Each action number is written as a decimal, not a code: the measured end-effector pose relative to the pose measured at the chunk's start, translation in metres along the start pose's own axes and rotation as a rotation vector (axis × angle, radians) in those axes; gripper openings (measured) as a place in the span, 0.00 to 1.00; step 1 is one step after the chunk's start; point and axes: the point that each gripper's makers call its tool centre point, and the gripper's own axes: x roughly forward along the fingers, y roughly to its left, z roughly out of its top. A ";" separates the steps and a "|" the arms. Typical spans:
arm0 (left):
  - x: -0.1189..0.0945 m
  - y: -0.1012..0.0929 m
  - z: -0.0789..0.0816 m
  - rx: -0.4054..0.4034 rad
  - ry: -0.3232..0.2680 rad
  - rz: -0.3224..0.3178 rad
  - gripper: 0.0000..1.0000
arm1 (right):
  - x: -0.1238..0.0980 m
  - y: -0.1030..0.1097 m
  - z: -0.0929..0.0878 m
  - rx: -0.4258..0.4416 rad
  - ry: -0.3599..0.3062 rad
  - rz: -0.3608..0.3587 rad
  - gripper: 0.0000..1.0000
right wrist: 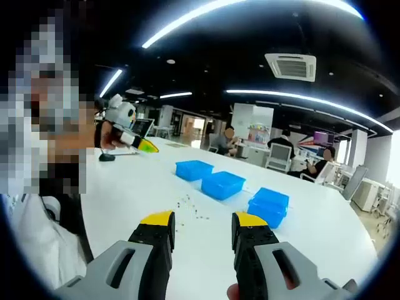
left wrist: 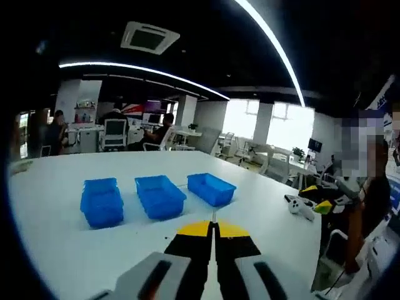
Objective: Pick up the resistors one by one and place each resistor into its matching bin, sorting the parts by color and model until every resistor is separated into the correct bin for its type
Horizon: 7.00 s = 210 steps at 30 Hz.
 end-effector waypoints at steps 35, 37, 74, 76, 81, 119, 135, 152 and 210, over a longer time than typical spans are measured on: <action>0.014 0.010 0.017 0.070 -0.149 0.073 0.05 | -0.003 -0.002 -0.005 0.006 0.005 -0.010 0.38; 0.026 0.016 0.026 0.072 -0.159 0.077 0.05 | -0.003 -0.002 -0.005 0.006 0.003 -0.011 0.38; 0.191 0.136 0.043 0.162 -0.009 0.300 0.52 | -0.006 -0.009 -0.003 0.008 0.000 -0.017 0.38; 0.186 0.132 0.046 0.162 -0.019 0.294 0.51 | -0.006 -0.008 -0.002 0.007 -0.002 -0.015 0.38; 0.165 0.112 0.052 0.214 -0.030 0.255 0.49 | -0.006 -0.007 -0.001 0.005 -0.001 -0.013 0.38; -0.048 0.014 -0.042 0.144 -0.222 0.154 0.48 | 0.004 -0.001 -0.005 0.024 0.004 -0.004 0.39; 0.016 0.014 -0.054 0.428 0.192 0.070 0.31 | 0.001 -0.003 -0.006 0.018 0.006 -0.007 0.38; 0.111 0.036 -0.108 0.403 0.618 -0.168 0.23 | -0.004 -0.010 -0.002 0.022 -0.006 -0.025 0.38; -0.009 -0.004 -0.034 0.127 0.036 -0.046 0.03 | -0.003 -0.008 0.000 0.024 -0.012 -0.024 0.38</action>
